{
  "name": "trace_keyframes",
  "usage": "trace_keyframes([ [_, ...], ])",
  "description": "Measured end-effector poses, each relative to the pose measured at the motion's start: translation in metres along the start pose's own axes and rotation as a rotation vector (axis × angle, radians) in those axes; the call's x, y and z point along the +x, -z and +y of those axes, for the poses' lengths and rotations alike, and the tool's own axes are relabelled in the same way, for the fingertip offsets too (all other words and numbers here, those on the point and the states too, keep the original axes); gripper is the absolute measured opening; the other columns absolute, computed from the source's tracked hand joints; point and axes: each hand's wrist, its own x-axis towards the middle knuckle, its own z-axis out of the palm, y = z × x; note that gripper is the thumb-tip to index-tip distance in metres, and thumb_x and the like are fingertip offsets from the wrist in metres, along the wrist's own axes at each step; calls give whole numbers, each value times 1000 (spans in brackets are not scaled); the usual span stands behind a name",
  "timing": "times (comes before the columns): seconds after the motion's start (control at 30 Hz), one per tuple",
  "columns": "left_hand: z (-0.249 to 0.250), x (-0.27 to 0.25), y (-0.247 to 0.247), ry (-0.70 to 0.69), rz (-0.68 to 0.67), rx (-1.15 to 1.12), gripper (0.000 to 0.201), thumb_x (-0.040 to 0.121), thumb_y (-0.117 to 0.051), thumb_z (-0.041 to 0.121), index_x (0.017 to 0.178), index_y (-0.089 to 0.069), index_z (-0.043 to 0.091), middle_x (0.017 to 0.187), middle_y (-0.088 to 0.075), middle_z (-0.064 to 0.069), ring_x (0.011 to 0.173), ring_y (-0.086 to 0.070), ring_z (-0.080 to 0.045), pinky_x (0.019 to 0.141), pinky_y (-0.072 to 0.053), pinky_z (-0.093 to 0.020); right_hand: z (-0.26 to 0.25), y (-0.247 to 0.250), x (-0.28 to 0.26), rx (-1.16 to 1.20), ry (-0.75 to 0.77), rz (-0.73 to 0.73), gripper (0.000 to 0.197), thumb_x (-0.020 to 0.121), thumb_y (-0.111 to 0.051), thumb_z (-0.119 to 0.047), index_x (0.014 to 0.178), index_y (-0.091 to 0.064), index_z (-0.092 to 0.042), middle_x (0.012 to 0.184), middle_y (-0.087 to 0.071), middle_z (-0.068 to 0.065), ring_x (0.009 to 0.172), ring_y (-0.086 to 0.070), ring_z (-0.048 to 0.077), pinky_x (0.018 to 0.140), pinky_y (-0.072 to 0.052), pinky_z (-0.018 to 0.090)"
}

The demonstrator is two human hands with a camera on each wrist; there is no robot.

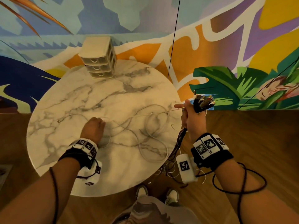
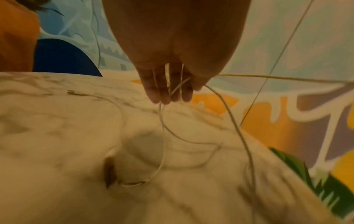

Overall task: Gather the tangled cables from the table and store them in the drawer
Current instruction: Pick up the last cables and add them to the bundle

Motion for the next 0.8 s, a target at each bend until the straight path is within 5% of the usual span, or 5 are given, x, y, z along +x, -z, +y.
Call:
trace_keyframes([
  [0.1,-2,13,15,-33,240,-60,25,96,-48,15,102,-63,-3,107,-57,-23,95,-55,-39,80,-41,-40,-2,-1,2,49,-25,116,37,98,-49,-29,93,-69,2,38,-31,-11,32,-23,4,33,-21,17],
  [0.23,-23,18,6,92,-73,80,36,100,-40,26,107,-63,-1,114,-56,-25,105,-53,-40,88,-40,-40,0,4,4,76,27,164,37,99,-47,-31,82,-70,-8,37,-31,-10,33,-22,5,35,-18,19],
  [0.37,4,13,26,40,157,-108,42,100,-38,32,85,-66,5,90,-66,-19,87,-60,-36,72,-40,-34,16,11,6,-7,-59,262,46,93,-54,-45,72,-73,-10,44,-43,-3,35,-36,11,43,-34,23],
  [0.53,74,-11,53,-129,312,-214,36,98,-42,33,77,-62,12,56,-52,8,61,-52,-22,60,-35,-28,34,1,-1,-93,-104,59,51,98,-48,-39,69,-74,-6,39,-31,1,31,-23,11,38,-21,21],
  [0.8,135,-47,50,-303,-222,-711,39,100,-40,28,72,-61,9,42,-35,8,39,-31,-8,44,-29,-22,26,-8,-4,-149,-22,-19,46,100,-46,-27,74,-70,3,41,-33,4,34,-27,10,39,-25,20],
])
